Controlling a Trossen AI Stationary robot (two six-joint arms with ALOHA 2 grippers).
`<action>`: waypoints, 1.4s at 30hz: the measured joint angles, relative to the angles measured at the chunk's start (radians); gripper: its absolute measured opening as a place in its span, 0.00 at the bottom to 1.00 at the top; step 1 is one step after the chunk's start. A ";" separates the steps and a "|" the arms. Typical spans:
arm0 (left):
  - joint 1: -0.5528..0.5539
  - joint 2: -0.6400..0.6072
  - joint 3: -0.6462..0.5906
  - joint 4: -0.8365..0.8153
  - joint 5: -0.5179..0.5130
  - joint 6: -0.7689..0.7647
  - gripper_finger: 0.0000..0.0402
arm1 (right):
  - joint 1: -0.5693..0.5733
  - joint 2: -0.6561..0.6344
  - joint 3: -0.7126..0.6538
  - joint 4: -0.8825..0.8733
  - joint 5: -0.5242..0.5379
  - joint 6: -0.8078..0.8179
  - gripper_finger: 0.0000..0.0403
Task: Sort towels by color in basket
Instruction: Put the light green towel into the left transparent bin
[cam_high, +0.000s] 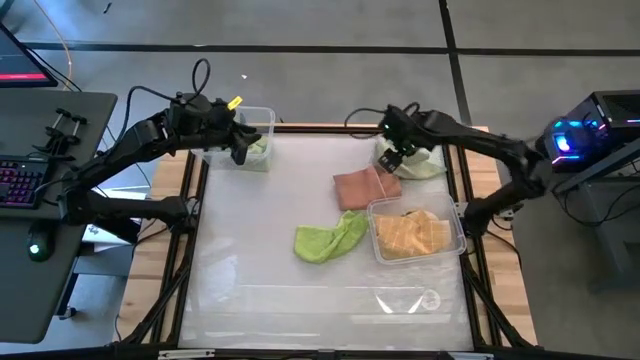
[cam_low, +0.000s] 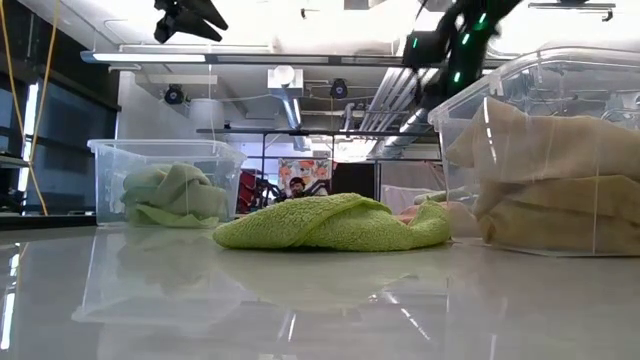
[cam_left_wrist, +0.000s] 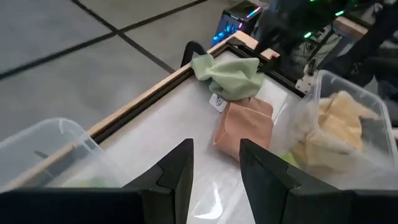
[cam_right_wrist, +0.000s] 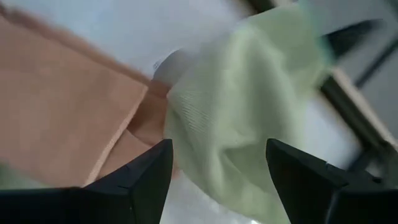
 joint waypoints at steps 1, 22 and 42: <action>0.000 0.006 0.000 0.000 -0.001 -0.019 0.29 | -0.026 0.036 0.000 0.015 -0.046 -0.048 0.63; -0.074 0.081 0.000 0.234 -0.241 -0.061 0.29 | -0.205 0.274 -0.002 0.213 -0.344 -0.251 0.06; -0.248 0.343 0.000 0.635 -0.094 0.864 0.45 | 0.047 0.132 -0.001 1.137 -0.706 0.416 0.02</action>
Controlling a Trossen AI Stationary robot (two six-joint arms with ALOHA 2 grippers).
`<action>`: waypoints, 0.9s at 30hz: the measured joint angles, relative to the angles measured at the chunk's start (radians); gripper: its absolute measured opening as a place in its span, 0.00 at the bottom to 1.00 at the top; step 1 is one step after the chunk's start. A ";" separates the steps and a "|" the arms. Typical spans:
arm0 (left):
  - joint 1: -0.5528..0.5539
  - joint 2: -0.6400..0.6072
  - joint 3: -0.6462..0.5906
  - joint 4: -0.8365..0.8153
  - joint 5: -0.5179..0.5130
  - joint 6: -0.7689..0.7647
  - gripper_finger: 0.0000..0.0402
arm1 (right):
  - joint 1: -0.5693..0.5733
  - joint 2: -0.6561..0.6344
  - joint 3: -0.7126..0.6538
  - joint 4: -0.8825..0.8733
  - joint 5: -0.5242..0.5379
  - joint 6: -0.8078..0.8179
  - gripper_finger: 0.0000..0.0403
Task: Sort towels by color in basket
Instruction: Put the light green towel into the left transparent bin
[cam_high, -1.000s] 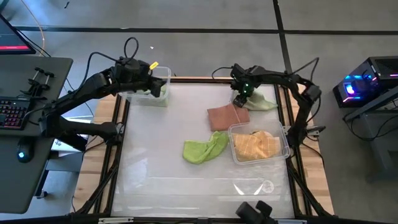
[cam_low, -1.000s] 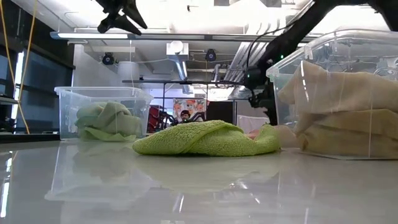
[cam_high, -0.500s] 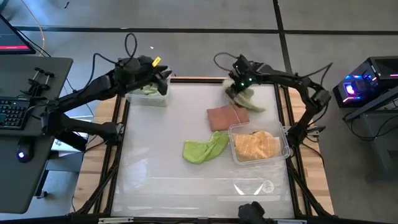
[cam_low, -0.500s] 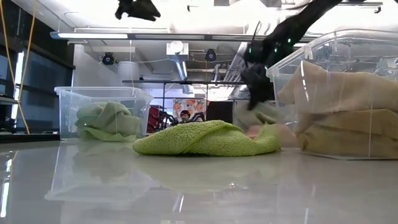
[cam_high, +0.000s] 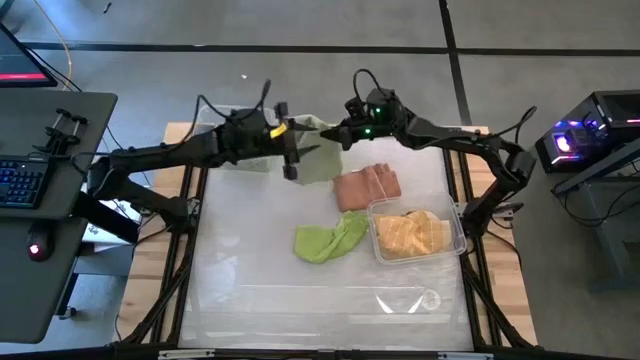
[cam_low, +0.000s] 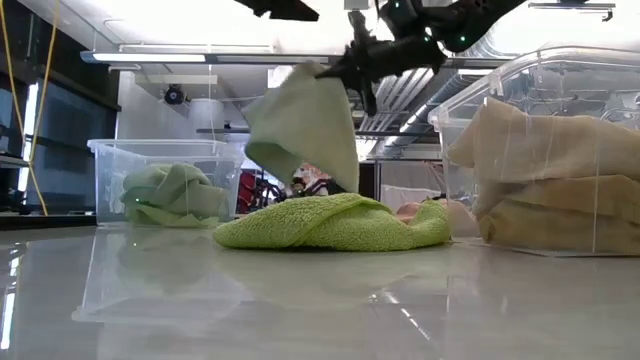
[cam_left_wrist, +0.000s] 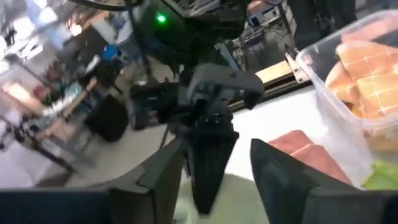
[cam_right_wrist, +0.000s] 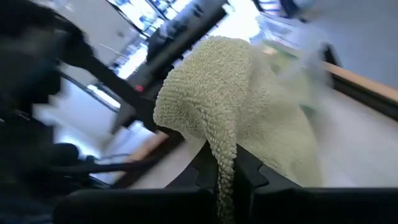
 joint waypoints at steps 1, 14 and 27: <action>-0.004 0.008 0.000 0.005 -0.002 0.024 0.47 | 0.009 0.000 0.000 0.025 -0.002 0.025 0.02; 0.019 0.044 0.003 -0.147 -0.193 0.078 0.66 | 0.088 0.003 -0.001 0.165 -0.042 0.226 0.03; 0.023 0.047 0.001 -0.233 -0.036 -0.091 0.43 | 0.143 0.002 0.000 0.209 -0.031 0.256 0.03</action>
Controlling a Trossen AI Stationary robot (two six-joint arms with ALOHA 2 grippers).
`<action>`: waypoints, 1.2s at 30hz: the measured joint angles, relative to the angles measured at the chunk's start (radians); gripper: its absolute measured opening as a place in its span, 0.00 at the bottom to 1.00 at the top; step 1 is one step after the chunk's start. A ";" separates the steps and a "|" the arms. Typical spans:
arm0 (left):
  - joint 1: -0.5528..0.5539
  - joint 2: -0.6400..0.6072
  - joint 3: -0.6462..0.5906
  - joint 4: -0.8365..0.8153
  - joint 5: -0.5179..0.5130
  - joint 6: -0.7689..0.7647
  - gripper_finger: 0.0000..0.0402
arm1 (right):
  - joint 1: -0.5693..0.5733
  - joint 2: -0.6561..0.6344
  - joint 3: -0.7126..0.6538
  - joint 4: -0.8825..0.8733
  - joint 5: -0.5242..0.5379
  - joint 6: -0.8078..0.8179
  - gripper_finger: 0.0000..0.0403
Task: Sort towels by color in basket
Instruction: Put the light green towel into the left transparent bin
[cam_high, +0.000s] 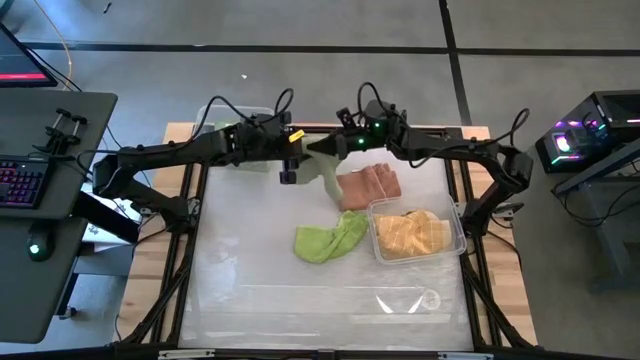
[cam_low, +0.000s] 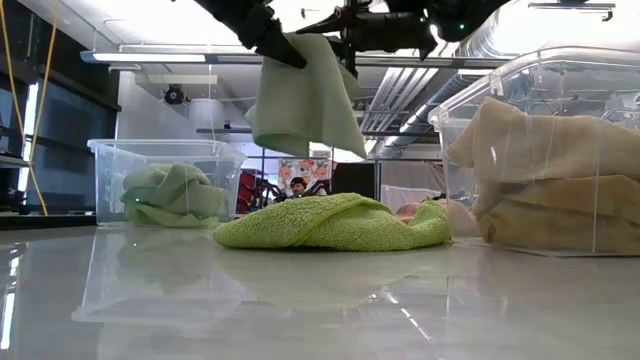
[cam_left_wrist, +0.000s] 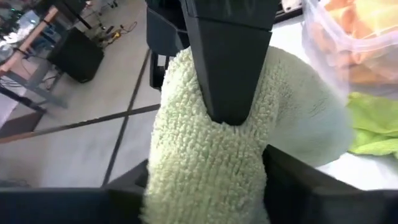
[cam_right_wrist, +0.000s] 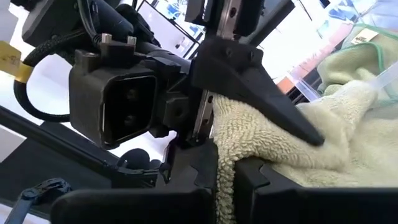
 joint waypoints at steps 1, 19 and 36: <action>-0.002 0.000 0.000 -0.003 0.011 -0.009 0.37 | 0.000 0.000 0.000 -0.004 0.009 0.000 0.03; -0.023 -0.238 0.058 -0.532 -0.443 -0.389 0.02 | -0.107 -0.114 0.002 -0.042 0.044 -0.028 0.15; 0.397 -0.373 -0.222 -0.475 -0.282 0.122 0.04 | -0.121 -0.157 0.002 -0.244 0.076 -0.150 0.15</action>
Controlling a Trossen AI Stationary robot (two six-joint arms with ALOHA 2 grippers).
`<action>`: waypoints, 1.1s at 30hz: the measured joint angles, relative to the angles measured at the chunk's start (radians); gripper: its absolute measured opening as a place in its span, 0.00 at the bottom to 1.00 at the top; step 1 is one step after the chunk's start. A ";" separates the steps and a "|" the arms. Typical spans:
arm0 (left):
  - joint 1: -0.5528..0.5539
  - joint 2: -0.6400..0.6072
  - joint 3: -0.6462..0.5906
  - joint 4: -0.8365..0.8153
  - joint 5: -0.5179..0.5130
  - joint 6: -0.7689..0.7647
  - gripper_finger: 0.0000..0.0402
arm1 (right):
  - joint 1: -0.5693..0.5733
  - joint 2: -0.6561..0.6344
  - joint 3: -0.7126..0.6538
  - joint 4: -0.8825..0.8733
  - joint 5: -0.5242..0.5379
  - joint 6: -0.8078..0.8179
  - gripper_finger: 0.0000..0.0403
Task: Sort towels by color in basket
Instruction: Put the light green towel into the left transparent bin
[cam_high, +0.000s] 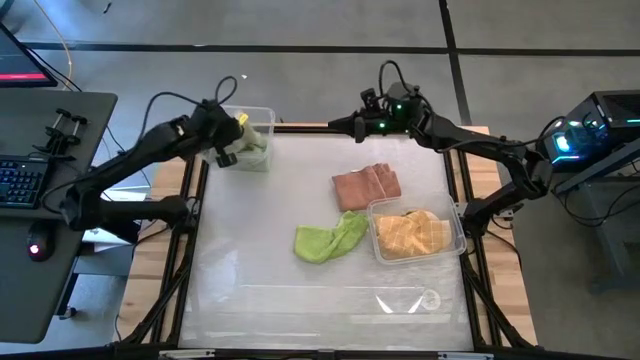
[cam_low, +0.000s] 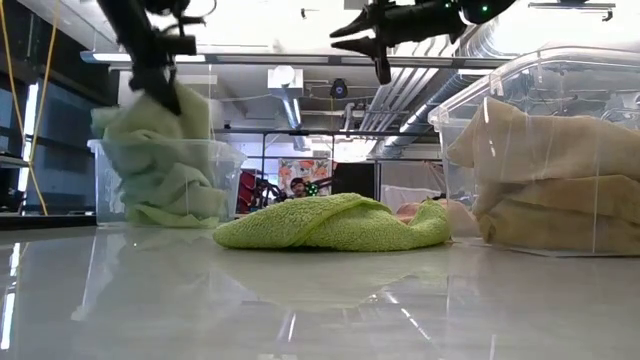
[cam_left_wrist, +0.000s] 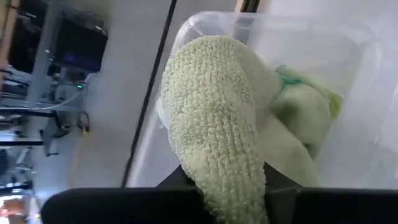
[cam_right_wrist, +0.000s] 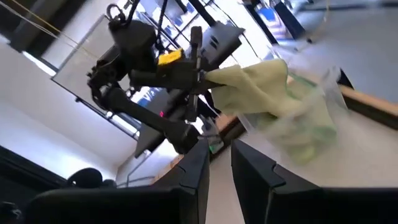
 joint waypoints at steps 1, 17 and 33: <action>0.017 0.003 -0.029 0.039 0.016 -0.002 0.04 | 0.000 0.000 0.000 -0.015 0.000 0.000 0.15; 0.312 0.065 -0.024 0.190 0.418 -0.110 0.35 | 0.085 0.000 0.000 -0.057 0.093 0.018 0.15; 0.324 0.062 0.229 -0.089 0.470 -0.596 0.42 | 0.147 0.001 -0.001 -0.078 0.184 0.007 0.15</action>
